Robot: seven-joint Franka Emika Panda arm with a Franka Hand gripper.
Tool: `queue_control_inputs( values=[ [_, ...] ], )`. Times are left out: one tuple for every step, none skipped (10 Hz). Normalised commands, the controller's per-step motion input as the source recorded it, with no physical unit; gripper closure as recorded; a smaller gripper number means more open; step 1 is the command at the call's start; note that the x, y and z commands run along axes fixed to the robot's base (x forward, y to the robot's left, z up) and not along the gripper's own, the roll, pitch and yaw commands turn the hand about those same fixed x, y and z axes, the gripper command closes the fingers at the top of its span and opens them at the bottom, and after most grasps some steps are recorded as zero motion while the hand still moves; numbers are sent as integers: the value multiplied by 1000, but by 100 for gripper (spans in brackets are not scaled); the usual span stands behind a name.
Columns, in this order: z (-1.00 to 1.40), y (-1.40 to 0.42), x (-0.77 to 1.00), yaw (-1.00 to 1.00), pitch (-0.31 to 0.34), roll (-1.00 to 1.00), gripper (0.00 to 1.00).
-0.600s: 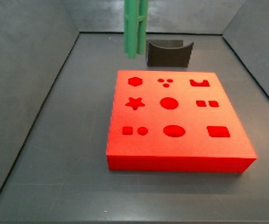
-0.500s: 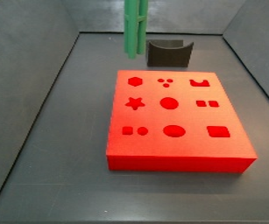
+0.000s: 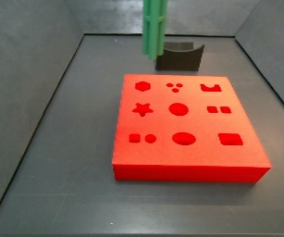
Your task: Insert the 3 prong object.
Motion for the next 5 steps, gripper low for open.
queue_control_inputs(
  values=[
    [0, 0, 306, 734, -33, 177, 100],
    [-20, 0, 437, 489, -139, 131, 100],
    [-14, 43, 571, 334, -149, 157, 100],
    [-269, 0, 646, 114, -167, 204, 100],
    [-366, 0, 914, 0, -91, 261, 100]
  ],
)
